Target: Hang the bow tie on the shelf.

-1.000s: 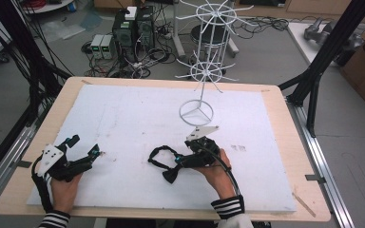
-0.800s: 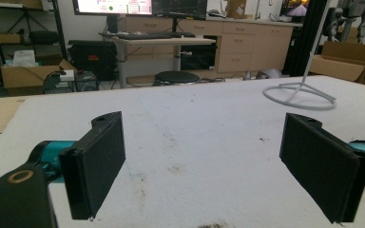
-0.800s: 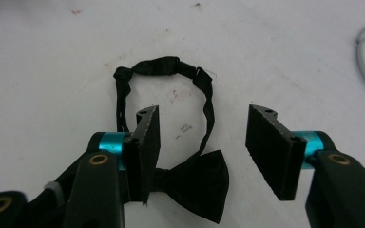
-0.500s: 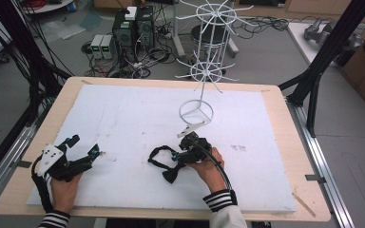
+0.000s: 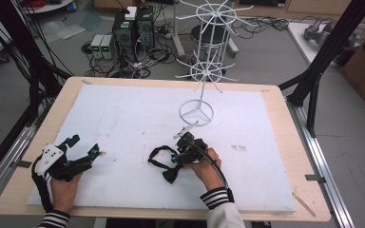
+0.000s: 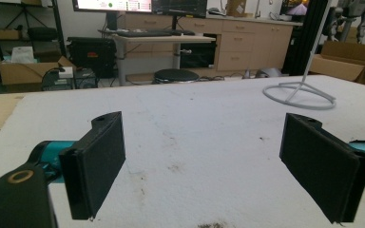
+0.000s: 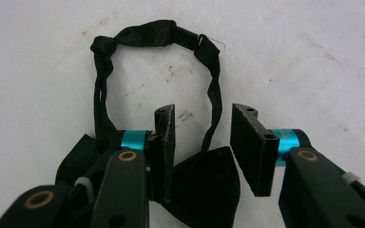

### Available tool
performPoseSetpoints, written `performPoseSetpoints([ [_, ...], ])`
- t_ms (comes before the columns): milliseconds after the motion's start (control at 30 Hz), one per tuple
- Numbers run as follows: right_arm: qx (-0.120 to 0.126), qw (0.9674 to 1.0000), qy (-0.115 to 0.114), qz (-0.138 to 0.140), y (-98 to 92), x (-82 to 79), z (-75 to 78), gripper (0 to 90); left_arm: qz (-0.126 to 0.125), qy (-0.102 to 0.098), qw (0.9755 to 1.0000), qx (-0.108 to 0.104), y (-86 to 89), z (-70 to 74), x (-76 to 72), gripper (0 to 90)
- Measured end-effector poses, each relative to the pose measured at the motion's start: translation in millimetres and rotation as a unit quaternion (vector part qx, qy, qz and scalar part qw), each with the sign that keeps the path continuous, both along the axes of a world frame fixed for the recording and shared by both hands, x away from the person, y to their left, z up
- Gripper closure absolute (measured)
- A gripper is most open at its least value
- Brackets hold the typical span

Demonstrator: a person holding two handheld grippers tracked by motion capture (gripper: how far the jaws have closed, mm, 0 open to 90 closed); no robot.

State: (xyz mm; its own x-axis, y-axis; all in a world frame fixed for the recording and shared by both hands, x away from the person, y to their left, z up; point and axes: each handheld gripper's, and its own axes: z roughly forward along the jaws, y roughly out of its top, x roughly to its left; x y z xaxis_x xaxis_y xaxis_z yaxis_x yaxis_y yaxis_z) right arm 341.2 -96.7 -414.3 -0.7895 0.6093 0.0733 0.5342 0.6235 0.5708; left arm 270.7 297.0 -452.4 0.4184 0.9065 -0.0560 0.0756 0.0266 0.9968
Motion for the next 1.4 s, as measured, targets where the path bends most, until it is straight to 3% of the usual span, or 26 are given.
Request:
performPoseSetpoints([
  [267,-0.016,0.9998,0.007,-0.004,2.4,-0.3,-2.6,65.4,0.0,0.0,1.0,0.0,-0.1,0.0,0.0,15.7],
  [300,-0.021,0.9997,0.01,0.0,3.3,-0.1,-3.6,70.1,-0.001,0.0,1.0,0.001,0.1,0.1,0.1,15.7],
  [500,-0.035,0.9993,0.014,0.005,8.3,-0.2,-7.5,75.0,-0.001,0.002,1.0,0.001,0.0,0.1,0.2,15.7],
  [633,-0.036,0.9992,0.017,0.003,9.7,-0.5,-6.9,87.4,-0.001,0.002,1.0,0.001,-0.1,0.1,0.1,15.7],
  [733,-0.042,0.9991,0.013,0.0,11.0,-1.6,-6.1,87.9,-0.001,0.001,1.0,0.001,-0.2,0.0,0.1,15.7],
  [967,-0.026,0.9996,0.004,-0.005,8.2,-3.1,-2.2,88.0,-0.001,0.001,1.0,0.001,-0.2,0.0,0.1,15.7],
  [1000,-0.01,0.9999,0.003,-0.005,7.1,-4.3,0.4,88.0,-0.001,0.001,1.0,0.001,-0.2,0.0,0.1,15.7],
  [1067,-0.007,1.0,0.0,-0.005,7.1,-5.4,1.8,88.0,-0.001,0.001,1.0,0.002,-0.2,0.1,0.1,15.7],
  [1233,0.001,0.9998,-0.021,0.0,6.3,-7.7,5.0,88.0,-0.001,0.001,1.0,0.002,-0.3,0.1,0.1,15.7],
  [1267,0.006,0.9995,-0.03,0.001,5.5,-8.3,5.3,88.0,-0.001,0.001,1.0,0.002,-0.2,0.1,0.1,15.7],
  [1300,0.027,0.999,-0.035,0.001,3.1,-9.5,5.7,88.0,-0.001,0.001,1.0,0.002,-0.3,0.1,0.1,15.7],
  [1400,0.042,0.9977,-0.053,0.001,0.4,-11.5,6.3,88.0,0.0,0.001,1.0,0.002,-0.4,0.0,0.1,15.7],
])
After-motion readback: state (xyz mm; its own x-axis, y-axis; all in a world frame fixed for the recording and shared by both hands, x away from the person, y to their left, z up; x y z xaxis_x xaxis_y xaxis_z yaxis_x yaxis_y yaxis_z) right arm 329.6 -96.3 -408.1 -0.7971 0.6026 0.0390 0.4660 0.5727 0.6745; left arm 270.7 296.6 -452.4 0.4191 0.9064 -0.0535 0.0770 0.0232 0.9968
